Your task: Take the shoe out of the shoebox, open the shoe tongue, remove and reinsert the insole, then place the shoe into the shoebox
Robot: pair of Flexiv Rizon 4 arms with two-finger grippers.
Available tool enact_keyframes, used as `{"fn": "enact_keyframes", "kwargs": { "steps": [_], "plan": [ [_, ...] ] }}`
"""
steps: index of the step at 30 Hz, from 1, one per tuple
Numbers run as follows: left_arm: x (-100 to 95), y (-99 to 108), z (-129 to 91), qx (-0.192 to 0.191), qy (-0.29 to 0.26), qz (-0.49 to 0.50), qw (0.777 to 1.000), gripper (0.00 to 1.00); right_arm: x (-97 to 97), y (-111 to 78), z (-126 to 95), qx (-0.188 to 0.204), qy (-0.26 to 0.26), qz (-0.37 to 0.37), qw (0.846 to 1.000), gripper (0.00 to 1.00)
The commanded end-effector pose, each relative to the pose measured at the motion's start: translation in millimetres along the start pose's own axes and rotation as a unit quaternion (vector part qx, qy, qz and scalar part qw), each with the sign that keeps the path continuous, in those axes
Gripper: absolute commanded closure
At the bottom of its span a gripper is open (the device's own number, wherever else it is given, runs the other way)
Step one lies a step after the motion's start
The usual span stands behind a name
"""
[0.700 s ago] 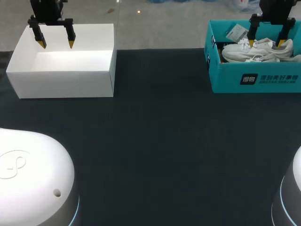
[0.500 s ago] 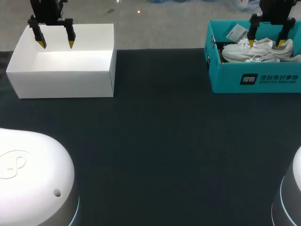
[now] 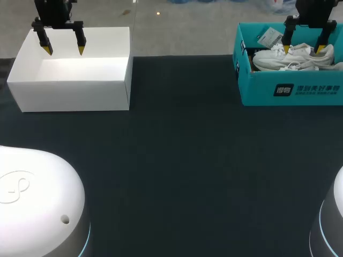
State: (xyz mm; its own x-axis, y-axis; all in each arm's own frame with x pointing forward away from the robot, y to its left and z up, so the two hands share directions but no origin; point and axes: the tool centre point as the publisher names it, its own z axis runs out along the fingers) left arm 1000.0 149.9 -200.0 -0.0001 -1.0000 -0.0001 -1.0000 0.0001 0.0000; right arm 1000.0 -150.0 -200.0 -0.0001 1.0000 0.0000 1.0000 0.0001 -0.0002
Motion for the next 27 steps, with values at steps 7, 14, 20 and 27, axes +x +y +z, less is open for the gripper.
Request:
{"fn": "enact_keyframes", "kwargs": {
  "steps": [7,14,20,27],
  "plan": [
    [0.0,0,0,0.0,0.0,0.0,1.0,0.0,-37.9,19.3,-7,-0.063,-0.014,0.004,0.998,0.0],
    [0.0,0,0,0.0,0.0,0.0,1.0,0.0,-97.7,39.3,0,-0.078,-0.065,0.033,0.994,0.0],
    [0.0,0,0,0.0,0.0,0.0,1.0,0.0,-128.9,39.6,10,-0.075,-0.082,0.078,0.991,0.0],
    [0.0,0,0,0.0,0.0,0.0,1.0,0.0,-145.6,39.9,36,-0.062,-0.072,0.12,0.988,0.0]
  ]
}}
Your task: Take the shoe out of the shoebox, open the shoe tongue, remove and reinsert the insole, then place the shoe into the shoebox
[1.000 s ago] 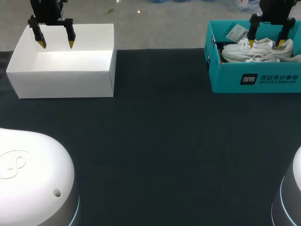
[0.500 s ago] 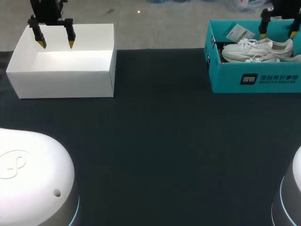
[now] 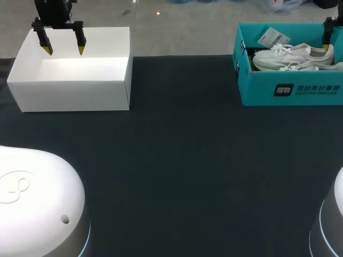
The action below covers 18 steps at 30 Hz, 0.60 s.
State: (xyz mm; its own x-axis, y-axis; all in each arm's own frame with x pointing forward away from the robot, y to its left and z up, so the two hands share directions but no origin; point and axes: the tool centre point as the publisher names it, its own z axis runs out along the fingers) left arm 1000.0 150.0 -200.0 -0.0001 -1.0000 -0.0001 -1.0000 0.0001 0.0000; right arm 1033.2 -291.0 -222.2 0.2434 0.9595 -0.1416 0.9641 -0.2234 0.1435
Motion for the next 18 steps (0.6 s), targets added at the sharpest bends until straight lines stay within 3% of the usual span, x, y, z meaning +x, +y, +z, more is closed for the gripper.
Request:
{"fn": "enact_keyframes", "kwargs": {
  "steps": [1,3,18],
  "plan": [
    [0.0,0.0,0.0,0.0,0.0,0.0,1.0,0.0,-1.3,6.6,19.4,0.002,0.009,0.004,1.0,0.0],
    [0.0,0.0,0.0,0.0,0.0,0.0,1.0,0.0,-1.7,9.8,28.0,-0.012,-0.013,0.006,1.0,0.0],
    [0.0,0.0,0.0,0.0,0.0,0.0,1.0,0.0,-1.7,9.8,28.0,-0.012,-0.013,0.006,1.0,0.0]
  ]
}}
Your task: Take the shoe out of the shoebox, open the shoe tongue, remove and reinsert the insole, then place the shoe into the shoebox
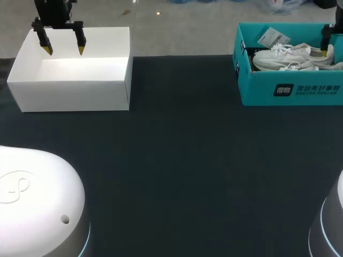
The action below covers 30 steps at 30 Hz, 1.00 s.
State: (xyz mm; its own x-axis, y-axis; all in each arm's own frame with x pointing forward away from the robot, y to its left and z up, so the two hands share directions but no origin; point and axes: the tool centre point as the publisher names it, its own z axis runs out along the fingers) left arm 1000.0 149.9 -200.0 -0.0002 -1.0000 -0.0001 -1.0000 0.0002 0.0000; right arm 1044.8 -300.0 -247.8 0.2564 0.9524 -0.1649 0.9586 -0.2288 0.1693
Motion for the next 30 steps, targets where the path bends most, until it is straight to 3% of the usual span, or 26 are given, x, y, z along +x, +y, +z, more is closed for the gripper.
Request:
{"fn": "enact_keyframes", "kwargs": {
  "steps": [1,11,18,30],
  "plan": [
    [0.0,0,0,0.0,0.0,0.0,1.0,0.0,-1.7,1.9,3,-0.001,0.011,-0.006,1.0,0.0],
    [0.0,0,0,0.0,0.0,0.0,1.0,0.0,-16.6,20.1,31,-0.004,0.023,-0.064,0.998,0.0],
    [0.0,0,0,0.0,0.0,0.0,1.0,0.0,-12.4,19.0,56,0.019,0.032,-0.106,0.994,0.0],
    [0.0,0,0,0.0,0.0,0.0,1.0,0.0,-10.5,21.7,93,0.034,0.03,-0.104,0.994,0.0]
  ]
}}
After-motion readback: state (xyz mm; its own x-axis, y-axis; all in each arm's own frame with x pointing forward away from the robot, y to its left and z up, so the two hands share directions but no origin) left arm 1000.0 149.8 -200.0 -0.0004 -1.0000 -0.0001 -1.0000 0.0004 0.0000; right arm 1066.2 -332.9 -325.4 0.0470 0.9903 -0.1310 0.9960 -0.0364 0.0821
